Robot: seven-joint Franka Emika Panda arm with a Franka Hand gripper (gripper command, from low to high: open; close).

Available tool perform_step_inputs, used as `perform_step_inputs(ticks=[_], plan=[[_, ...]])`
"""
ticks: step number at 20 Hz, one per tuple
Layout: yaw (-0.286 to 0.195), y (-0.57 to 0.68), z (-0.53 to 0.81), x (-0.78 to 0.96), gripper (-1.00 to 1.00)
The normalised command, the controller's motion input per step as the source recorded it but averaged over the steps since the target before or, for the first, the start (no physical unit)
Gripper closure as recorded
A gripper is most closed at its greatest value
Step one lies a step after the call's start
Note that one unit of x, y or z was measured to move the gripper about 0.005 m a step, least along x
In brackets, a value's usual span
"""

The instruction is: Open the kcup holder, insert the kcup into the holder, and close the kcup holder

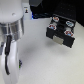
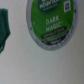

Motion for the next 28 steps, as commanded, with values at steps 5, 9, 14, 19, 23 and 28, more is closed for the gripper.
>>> perform_step_inputs(ticks=[5,9,14,19,23,28], plan=[[-0.111,-0.2,-0.15,0.11,-1.0],[-0.056,-0.02,-0.03,0.07,-1.0],[-0.035,0.01,0.05,0.04,1.0],[-0.036,0.01,0.12,0.05,1.0],[-0.05,0.05,0.26,0.06,1.0],[-0.021,0.22,0.67,0.06,1.0]])
